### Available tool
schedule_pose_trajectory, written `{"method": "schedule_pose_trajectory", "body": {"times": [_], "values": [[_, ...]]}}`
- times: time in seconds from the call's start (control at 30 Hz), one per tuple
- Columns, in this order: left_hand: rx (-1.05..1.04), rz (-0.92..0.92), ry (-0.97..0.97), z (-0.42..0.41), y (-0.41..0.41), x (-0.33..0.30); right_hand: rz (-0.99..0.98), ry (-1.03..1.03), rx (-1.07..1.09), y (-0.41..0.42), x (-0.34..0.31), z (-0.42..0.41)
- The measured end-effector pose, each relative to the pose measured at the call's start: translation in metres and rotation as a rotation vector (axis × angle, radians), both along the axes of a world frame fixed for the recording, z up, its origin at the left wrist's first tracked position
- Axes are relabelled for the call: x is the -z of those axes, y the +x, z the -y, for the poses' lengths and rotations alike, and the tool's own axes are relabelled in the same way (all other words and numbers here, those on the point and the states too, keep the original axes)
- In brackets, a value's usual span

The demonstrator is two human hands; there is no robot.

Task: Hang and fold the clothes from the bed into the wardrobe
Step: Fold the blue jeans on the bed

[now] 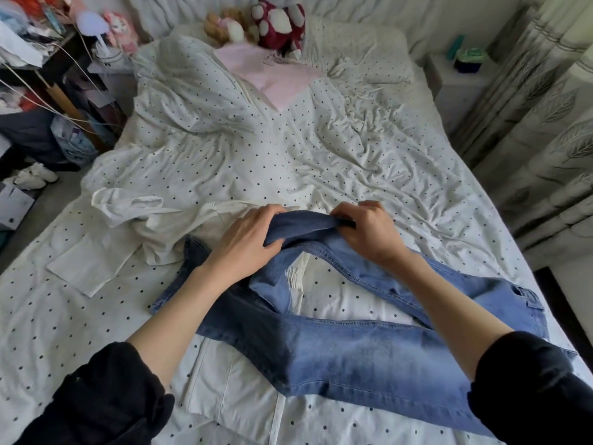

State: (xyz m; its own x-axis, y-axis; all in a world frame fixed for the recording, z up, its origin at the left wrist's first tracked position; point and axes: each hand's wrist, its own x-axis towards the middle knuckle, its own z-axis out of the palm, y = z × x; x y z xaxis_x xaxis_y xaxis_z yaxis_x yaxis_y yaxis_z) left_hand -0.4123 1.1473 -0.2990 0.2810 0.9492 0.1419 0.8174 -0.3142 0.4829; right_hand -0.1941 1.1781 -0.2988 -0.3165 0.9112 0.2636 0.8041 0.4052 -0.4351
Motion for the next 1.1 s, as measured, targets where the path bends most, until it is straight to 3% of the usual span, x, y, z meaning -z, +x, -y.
{"method": "schedule_pose_trajectory", "body": {"times": [0.13, 0.23, 0.53, 0.67, 0.8, 0.97, 1.1], "values": [[0.030, -0.025, 0.283, -0.011, 0.011, -0.032, -0.140, 0.027, 0.086, 0.011, -0.020, -0.005], [0.079, -0.005, 0.356, -0.021, 0.017, -0.051, -0.224, -0.042, 0.195, 0.025, -0.034, -0.007], [-0.028, 0.076, 0.156, -0.031, -0.004, -0.029, -0.124, -0.167, 0.202, 0.016, -0.029, -0.010], [-0.055, -0.016, 0.082, -0.038, -0.017, -0.028, -0.118, -0.256, 0.163, 0.011, -0.027, -0.015], [-0.103, -0.115, -0.121, -0.038, -0.026, -0.023, -0.163, -0.303, 0.127, 0.009, -0.028, -0.018], [-0.146, -0.207, -0.173, -0.025, -0.042, -0.003, -0.100, -0.325, 0.042, 0.011, -0.030, -0.016], [-0.118, 0.016, -0.348, -0.030, -0.061, -0.008, -0.109, -0.309, 0.029, 0.011, -0.031, -0.018]]}}
